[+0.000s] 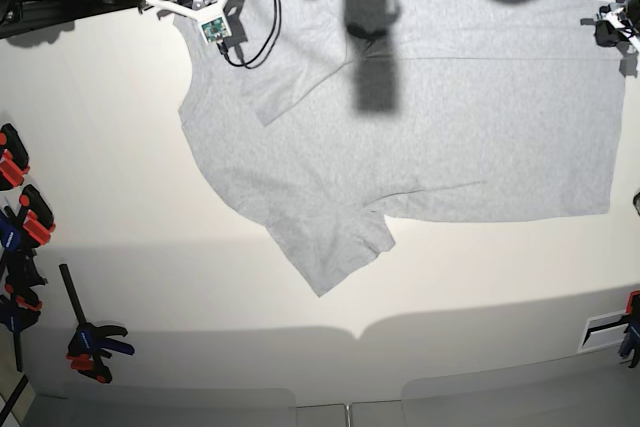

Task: Fold the T-shirt properly
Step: 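Fold the held shirt side inward toward the hem with the right gripper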

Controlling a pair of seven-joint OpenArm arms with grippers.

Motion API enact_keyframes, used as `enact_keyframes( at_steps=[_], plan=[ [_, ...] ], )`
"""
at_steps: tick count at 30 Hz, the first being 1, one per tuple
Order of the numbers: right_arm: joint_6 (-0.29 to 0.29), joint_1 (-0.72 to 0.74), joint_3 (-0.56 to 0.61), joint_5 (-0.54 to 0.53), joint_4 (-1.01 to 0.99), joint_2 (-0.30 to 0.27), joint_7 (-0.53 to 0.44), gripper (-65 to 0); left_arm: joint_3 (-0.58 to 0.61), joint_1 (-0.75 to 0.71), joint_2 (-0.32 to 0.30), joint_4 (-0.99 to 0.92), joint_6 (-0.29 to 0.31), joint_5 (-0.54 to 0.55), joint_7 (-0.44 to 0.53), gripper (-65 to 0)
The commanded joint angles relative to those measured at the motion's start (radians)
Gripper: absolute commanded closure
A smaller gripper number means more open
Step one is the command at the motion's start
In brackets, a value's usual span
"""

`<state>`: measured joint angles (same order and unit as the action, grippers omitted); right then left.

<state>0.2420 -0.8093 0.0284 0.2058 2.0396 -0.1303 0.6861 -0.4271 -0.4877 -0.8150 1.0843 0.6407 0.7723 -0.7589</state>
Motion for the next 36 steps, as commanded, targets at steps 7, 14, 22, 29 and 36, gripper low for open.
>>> enact_keyframes(
  at_steps=[7,14,22,29,36],
  plan=[
    [-0.003,-0.006,-0.002,-0.003,0.038,-0.002,-0.017,0.0,-0.028,-0.028,0.0,0.006,-0.008,0.001,-0.1,0.0],
    [-0.003,-0.005,-0.002,-0.003,0.195,0.0,-0.021,0.0,-0.23,-0.027,0.0,0.116,-0.003,0.13,-0.078,0.0],
    [-0.02,0.022,-0.002,-0.003,0.317,0.006,-0.109,-9.1,-0.358,-0.027,0.0,0.268,0.0,0.13,-0.053,-17.2],
    [-0.059,0.273,-0.043,-0.004,0.292,0.006,-0.133,-25.3,-0.357,-0.027,0.0,0.285,0.003,0.129,0.016,-17.7],
    [0.02,0.581,-0.215,-0.226,-0.044,0.053,-0.189,-31.5,-0.357,-0.027,0.0,0.285,0.003,0.116,0.015,-17.7]
  ],
)
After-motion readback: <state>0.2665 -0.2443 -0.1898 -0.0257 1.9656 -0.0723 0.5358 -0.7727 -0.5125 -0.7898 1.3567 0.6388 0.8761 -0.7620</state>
